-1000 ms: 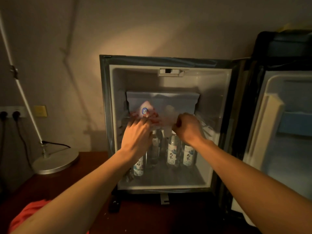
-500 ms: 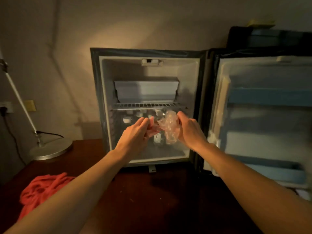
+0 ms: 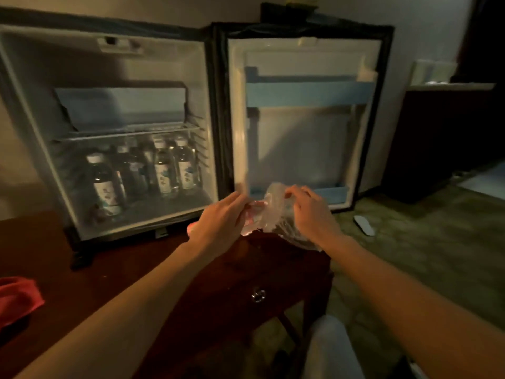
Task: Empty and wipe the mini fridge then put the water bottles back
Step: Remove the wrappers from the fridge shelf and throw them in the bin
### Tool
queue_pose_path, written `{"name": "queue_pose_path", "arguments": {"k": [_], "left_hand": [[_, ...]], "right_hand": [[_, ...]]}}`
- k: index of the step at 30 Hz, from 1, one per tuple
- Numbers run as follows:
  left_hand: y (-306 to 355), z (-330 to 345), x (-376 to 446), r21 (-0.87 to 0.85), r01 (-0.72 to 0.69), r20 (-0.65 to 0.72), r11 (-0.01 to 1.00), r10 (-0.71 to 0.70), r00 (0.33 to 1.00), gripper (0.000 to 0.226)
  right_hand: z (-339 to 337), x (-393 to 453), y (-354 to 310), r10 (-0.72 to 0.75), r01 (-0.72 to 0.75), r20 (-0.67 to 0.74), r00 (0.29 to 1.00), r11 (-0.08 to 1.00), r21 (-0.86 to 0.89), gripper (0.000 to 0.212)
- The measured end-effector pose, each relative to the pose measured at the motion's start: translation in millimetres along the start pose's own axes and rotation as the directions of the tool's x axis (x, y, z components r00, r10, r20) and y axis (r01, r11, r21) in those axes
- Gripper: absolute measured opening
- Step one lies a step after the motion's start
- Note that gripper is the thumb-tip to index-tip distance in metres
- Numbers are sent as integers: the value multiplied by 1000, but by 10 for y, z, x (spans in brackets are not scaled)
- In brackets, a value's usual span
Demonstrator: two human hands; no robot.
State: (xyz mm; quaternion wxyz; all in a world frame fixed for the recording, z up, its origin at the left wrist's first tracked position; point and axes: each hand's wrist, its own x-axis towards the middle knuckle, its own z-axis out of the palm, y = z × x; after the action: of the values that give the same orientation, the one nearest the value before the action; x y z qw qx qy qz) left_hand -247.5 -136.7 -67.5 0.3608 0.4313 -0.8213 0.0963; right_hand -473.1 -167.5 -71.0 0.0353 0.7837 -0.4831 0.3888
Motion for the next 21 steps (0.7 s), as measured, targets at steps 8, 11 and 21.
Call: {"name": "queue_pose_path", "arguments": {"k": [8,11,21], "left_hand": [[898,827,380,-128,-208,55,970,216,975,16],[1244,1169,467,-189,-241,107,952,264,959,18],[2205,2403,590,-364,-298,298,883,413,860,9]], "right_hand": [[-615,-825,900,199,-203,-55,978,976,-75,22],[-809,-1138,1187,312,-316,-57,948,944,-95,21],[-1324,-2353,2116,615,-624,-105,781,767,-147,22]]}}
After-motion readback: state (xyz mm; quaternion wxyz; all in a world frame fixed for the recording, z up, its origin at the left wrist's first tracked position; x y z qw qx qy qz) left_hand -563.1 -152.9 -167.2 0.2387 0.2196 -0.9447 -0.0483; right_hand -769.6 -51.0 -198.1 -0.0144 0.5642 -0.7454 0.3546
